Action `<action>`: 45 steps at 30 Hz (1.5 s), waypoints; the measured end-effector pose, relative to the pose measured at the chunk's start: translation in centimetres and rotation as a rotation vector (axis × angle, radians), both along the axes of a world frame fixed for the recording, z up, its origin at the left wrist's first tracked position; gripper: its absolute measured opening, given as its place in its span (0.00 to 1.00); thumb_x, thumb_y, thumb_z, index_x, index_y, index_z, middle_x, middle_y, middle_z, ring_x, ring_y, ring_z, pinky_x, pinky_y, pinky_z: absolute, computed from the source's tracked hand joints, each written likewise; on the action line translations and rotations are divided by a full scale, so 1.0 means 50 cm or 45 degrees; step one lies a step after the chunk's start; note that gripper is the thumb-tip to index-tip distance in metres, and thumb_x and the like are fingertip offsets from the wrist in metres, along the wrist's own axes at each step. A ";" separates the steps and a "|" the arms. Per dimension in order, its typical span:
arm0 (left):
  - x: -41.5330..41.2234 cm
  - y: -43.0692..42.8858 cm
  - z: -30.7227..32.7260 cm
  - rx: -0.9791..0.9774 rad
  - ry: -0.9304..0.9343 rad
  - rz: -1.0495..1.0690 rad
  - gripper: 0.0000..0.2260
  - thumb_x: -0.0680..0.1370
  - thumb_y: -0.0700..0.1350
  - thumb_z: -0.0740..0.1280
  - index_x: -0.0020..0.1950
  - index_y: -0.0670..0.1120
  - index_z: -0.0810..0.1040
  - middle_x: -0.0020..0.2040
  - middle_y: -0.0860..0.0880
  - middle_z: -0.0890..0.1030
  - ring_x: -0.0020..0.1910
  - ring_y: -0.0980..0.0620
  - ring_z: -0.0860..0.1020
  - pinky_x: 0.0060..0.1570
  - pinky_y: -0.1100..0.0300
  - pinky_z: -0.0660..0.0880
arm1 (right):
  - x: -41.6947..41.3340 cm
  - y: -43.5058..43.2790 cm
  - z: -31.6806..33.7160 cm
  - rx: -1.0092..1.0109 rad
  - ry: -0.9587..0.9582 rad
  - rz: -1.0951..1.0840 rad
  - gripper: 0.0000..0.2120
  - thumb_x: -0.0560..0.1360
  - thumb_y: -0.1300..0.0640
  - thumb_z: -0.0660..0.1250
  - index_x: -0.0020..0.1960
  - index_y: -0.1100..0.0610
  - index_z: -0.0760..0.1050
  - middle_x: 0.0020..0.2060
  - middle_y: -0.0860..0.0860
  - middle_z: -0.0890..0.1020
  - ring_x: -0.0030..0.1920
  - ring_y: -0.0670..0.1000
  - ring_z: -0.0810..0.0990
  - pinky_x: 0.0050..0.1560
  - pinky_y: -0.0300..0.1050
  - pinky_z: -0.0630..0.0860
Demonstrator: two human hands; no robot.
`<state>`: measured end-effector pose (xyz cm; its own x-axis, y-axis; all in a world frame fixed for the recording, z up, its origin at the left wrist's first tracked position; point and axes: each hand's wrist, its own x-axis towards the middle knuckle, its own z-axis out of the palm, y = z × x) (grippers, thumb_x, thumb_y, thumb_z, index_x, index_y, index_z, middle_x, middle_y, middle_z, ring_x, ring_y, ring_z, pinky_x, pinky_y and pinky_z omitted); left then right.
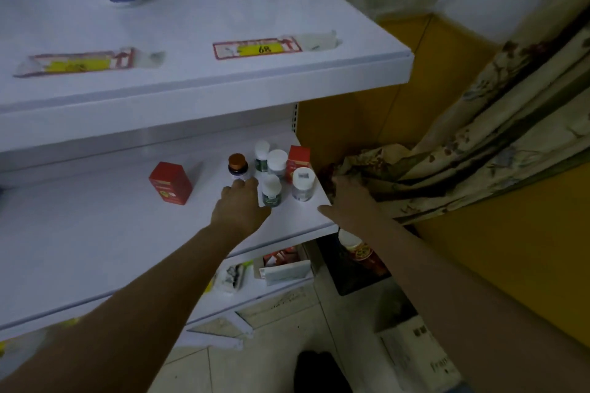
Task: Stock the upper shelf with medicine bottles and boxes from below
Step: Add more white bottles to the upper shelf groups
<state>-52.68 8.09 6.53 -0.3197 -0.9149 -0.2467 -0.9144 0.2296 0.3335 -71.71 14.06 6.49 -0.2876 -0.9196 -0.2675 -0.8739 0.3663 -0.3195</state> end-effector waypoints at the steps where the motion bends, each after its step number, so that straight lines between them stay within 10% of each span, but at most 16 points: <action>1: -0.013 -0.016 -0.021 0.012 0.030 0.020 0.25 0.76 0.51 0.66 0.70 0.43 0.65 0.65 0.39 0.71 0.62 0.39 0.70 0.60 0.49 0.69 | -0.009 -0.023 -0.020 0.000 -0.017 -0.009 0.28 0.75 0.47 0.65 0.70 0.59 0.63 0.66 0.58 0.71 0.64 0.58 0.71 0.64 0.50 0.70; 16: -0.123 -0.152 -0.234 0.161 0.478 0.244 0.24 0.75 0.40 0.69 0.68 0.44 0.64 0.62 0.44 0.75 0.51 0.52 0.71 0.50 0.61 0.68 | -0.033 -0.221 -0.273 -0.228 -0.527 -0.264 0.32 0.68 0.51 0.76 0.65 0.57 0.64 0.60 0.54 0.75 0.60 0.56 0.76 0.57 0.49 0.74; 32: 0.039 0.107 0.057 0.299 1.159 0.310 0.17 0.70 0.44 0.75 0.54 0.43 0.73 0.49 0.52 0.76 0.48 0.55 0.75 0.42 0.66 0.70 | 0.006 0.051 0.083 -0.220 -1.191 -0.276 0.21 0.71 0.50 0.73 0.56 0.48 0.63 0.55 0.49 0.73 0.58 0.53 0.77 0.61 0.55 0.76; 38: 0.125 0.215 0.169 0.489 1.450 0.320 0.10 0.74 0.50 0.69 0.54 0.51 0.75 0.54 0.45 0.80 0.54 0.47 0.80 0.57 0.51 0.76 | 0.089 0.148 0.194 -0.304 -1.536 -0.400 0.21 0.68 0.52 0.75 0.53 0.47 0.64 0.60 0.56 0.74 0.57 0.58 0.79 0.58 0.61 0.77; 45: 0.193 0.348 0.324 0.444 1.786 0.307 0.11 0.76 0.52 0.66 0.54 0.48 0.71 0.46 0.42 0.81 0.41 0.48 0.82 0.39 0.53 0.80 | 0.175 0.252 0.354 -0.330 -1.762 -0.151 0.42 0.59 0.40 0.76 0.68 0.53 0.67 0.60 0.55 0.79 0.57 0.57 0.80 0.59 0.60 0.76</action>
<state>-43.04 25.51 22.74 -0.3298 -0.9403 -0.0841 0.1960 -0.1553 0.9682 -62.96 26.65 24.17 -0.0134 -0.9748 -0.2229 0.2284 0.2140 -0.9498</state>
